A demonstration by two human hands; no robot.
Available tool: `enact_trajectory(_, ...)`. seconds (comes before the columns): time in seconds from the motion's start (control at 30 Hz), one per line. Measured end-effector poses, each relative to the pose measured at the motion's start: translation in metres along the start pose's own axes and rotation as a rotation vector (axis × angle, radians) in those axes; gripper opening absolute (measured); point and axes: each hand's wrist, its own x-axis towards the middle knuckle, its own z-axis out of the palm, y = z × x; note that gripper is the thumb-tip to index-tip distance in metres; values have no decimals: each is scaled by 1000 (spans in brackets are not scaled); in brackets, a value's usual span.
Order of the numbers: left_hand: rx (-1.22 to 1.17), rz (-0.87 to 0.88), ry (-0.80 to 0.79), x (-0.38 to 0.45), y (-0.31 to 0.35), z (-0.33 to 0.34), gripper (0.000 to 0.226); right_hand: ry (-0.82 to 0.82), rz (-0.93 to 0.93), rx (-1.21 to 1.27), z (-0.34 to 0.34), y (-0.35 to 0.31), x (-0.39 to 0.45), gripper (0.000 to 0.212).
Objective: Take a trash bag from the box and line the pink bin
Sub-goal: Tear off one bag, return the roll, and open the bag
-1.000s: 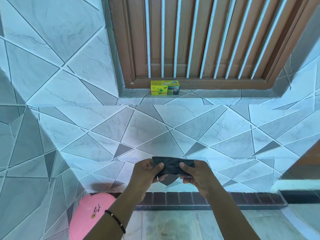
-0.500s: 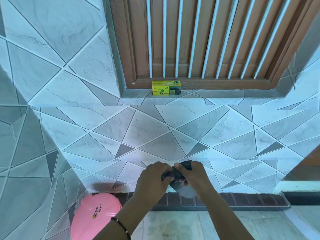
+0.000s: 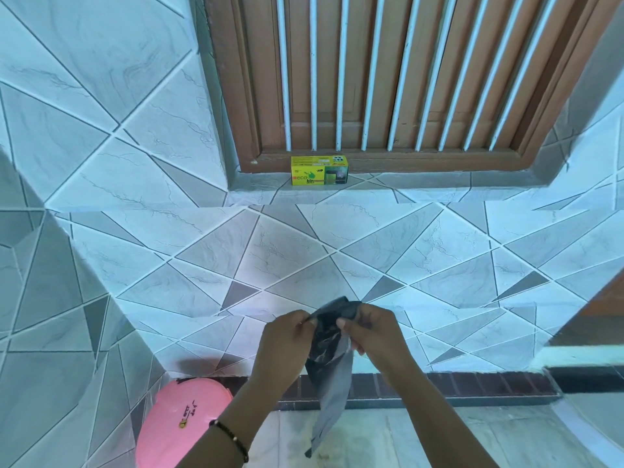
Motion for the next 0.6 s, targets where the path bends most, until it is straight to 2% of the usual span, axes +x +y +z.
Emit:
enact_trajectory(0.1, -355, -273, 46, 2, -2, -5, 24, 62, 78, 101, -10, 3, 2, 19)
enact_trajectory(0.23, -446, -381, 60, -2, -7, -9, 24, 167, 89, 251, -11, 6, 2, 10)
enact_trajectory(0.3, -500, -430, 1, -6, -6, -5, 23, 276, 26, 259, -7, 8, 3, 6)
enact_trajectory(0.4, -498, -475, -81, -12, -4, 4, 19, 404, -71, 240, -6, 7, 5, 6)
enact_trajectory(0.47, -473, -485, -70, -14, -5, 7, 18, 459, -103, 295, -8, 4, 5, 10)
enact_trajectory(0.57, -435, -468, -14, -16, -7, 6, 16, 459, -141, 342, -9, 0, 1, 11)
enact_trajectory(0.6, -326, -408, 7, -17, -7, 5, 14, 427, -144, 335, -10, 1, 1, 9)
